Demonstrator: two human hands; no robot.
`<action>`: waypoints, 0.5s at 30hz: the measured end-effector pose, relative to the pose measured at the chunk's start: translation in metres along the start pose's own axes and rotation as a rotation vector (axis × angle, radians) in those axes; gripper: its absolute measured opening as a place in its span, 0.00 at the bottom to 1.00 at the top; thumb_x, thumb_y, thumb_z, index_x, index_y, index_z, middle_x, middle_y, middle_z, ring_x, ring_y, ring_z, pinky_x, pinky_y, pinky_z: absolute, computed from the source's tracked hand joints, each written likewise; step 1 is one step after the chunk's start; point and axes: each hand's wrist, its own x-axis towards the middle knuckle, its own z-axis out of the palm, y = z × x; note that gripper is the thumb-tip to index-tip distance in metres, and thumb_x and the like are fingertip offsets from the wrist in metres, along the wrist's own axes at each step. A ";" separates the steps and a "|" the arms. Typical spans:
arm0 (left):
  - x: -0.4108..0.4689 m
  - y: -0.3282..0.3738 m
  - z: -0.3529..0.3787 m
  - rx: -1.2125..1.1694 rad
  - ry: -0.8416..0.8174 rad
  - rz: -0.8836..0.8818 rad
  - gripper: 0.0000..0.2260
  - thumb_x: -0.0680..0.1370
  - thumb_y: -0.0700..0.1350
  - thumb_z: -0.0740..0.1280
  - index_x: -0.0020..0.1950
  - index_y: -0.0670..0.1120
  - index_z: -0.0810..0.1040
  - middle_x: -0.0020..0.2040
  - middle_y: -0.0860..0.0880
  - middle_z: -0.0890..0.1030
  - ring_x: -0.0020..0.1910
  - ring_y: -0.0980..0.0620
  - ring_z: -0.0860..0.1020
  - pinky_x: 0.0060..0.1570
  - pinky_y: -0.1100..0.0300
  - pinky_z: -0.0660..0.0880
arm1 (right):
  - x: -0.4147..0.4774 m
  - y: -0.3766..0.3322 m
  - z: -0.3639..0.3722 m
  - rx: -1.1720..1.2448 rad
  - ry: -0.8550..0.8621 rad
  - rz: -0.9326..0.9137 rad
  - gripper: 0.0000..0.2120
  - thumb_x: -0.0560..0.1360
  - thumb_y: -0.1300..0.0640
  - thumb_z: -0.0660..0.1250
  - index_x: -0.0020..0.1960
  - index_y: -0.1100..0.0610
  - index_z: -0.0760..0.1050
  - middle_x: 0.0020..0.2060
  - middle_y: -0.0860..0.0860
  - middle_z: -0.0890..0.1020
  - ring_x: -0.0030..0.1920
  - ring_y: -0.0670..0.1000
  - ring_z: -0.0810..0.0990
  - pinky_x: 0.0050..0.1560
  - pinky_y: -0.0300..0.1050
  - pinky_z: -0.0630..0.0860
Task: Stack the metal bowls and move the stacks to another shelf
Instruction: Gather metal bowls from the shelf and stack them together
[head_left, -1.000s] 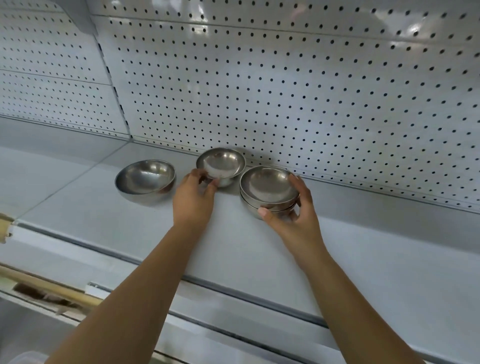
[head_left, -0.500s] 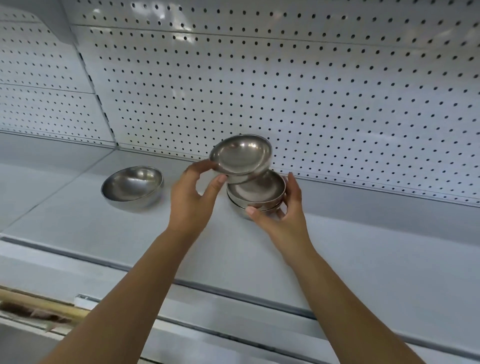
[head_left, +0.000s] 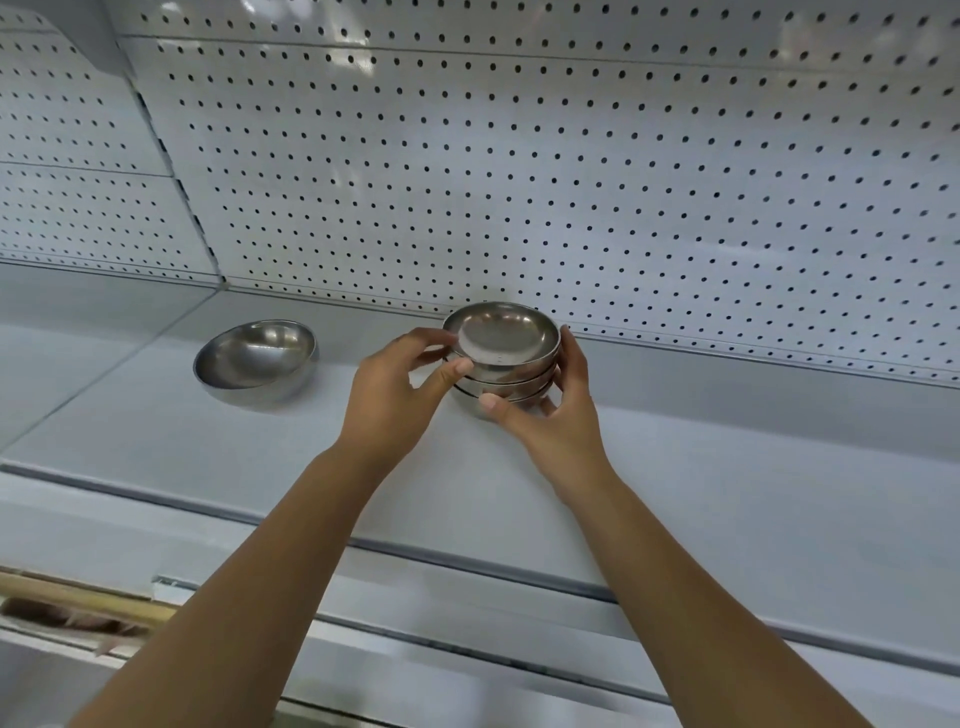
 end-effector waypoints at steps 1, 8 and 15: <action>-0.001 0.001 0.001 -0.020 0.000 -0.018 0.12 0.77 0.56 0.73 0.59 0.55 0.80 0.55 0.59 0.84 0.57 0.61 0.82 0.52 0.66 0.75 | 0.000 -0.001 0.000 -0.008 0.002 -0.007 0.52 0.66 0.57 0.84 0.80 0.42 0.57 0.66 0.27 0.71 0.69 0.33 0.72 0.67 0.34 0.72; -0.017 0.012 -0.003 -0.238 0.005 -0.088 0.17 0.79 0.52 0.71 0.67 0.55 0.78 0.61 0.61 0.83 0.61 0.62 0.81 0.63 0.60 0.77 | -0.002 -0.005 0.000 -0.013 -0.004 0.000 0.46 0.66 0.57 0.84 0.77 0.45 0.65 0.68 0.36 0.75 0.65 0.29 0.72 0.68 0.38 0.74; -0.042 0.000 -0.023 0.022 0.455 -0.133 0.16 0.81 0.54 0.69 0.68 0.53 0.77 0.69 0.55 0.76 0.69 0.52 0.73 0.68 0.55 0.71 | -0.005 -0.007 0.004 -0.041 -0.114 0.019 0.46 0.65 0.54 0.85 0.77 0.42 0.65 0.69 0.38 0.74 0.66 0.34 0.75 0.68 0.38 0.75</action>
